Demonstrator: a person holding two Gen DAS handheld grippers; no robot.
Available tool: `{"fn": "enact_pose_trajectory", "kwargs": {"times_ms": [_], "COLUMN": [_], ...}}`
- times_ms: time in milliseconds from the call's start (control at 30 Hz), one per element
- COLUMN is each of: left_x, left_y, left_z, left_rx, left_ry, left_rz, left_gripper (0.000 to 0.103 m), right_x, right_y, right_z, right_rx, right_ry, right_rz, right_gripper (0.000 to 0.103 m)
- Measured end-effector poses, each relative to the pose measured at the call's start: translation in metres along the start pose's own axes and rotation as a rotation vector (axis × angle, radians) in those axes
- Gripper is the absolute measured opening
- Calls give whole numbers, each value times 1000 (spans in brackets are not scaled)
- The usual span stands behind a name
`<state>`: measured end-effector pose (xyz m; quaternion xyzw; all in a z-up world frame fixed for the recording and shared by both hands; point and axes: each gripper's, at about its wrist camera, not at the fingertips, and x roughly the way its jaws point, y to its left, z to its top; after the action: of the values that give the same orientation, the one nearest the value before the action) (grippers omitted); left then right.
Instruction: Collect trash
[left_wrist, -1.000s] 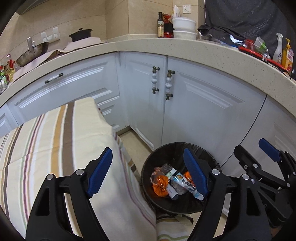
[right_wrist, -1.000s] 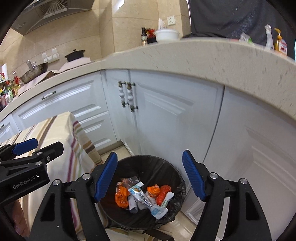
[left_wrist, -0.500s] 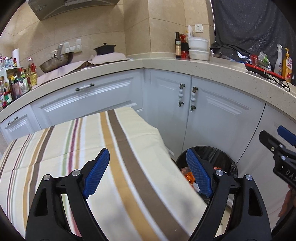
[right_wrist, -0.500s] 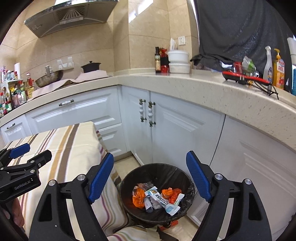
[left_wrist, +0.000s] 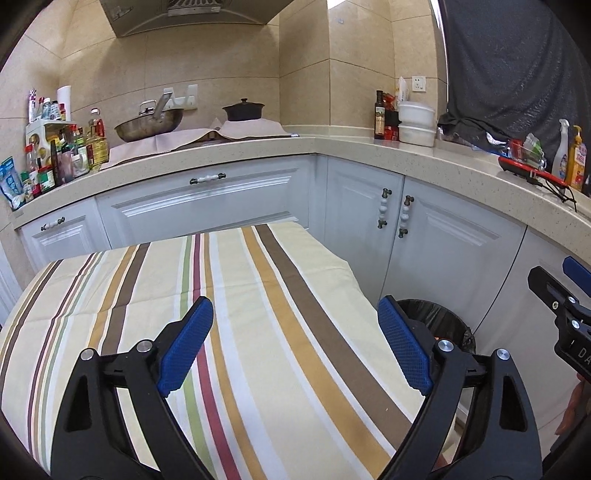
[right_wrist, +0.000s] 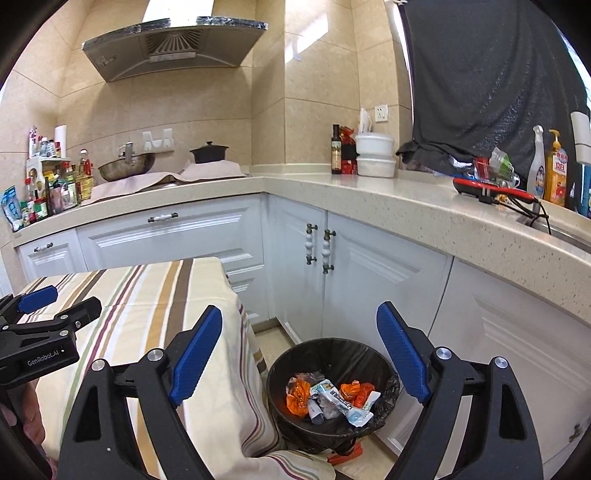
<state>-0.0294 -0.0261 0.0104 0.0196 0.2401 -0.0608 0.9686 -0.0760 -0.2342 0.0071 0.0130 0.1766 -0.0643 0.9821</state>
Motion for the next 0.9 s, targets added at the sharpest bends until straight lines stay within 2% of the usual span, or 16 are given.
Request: {"fn": "enact_pose_trajectory", "kwargs": {"times_ms": [900], "left_x": [-16], "left_y": [13], "left_z": [-5], "left_rx": [-32], "left_ry": [-19], "left_rz": [4], "left_gripper": [89], "right_x": [-10], "right_y": [12], "right_z": [-2], "right_rx": [-24], "right_ry": [-15], "right_rz": [15], "right_gripper": [84]}}
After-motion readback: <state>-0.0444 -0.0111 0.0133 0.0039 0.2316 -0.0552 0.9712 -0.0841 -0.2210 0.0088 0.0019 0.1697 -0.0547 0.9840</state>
